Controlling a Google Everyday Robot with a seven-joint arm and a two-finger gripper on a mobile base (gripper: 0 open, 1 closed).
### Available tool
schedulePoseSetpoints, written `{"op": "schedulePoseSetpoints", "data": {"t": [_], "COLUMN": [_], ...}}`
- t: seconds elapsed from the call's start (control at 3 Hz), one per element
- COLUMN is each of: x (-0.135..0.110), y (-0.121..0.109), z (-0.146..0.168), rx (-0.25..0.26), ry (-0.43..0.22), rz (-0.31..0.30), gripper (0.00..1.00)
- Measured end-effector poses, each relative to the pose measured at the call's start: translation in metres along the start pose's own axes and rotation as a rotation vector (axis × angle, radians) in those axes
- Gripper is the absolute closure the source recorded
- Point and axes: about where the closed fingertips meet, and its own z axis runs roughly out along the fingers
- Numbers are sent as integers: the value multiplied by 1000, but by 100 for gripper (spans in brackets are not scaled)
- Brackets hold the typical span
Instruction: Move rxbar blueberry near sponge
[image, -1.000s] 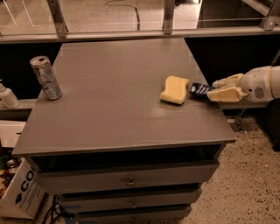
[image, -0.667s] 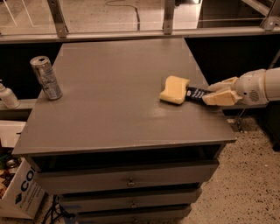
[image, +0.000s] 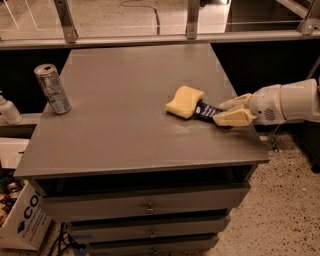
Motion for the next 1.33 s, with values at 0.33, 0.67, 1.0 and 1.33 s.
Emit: {"op": "schedulePoseSetpoints", "data": {"t": [0.33,0.67,1.0,1.33], "x": [1,4,2,-2], "y": [4,4,4,6], "z": [2,-3,-8,-9], "rx": [2,5,6,-1], "ry": [7,2,-10,-21], "rz": [4,15,27,37], "gripper": [70,49,24,3]}}
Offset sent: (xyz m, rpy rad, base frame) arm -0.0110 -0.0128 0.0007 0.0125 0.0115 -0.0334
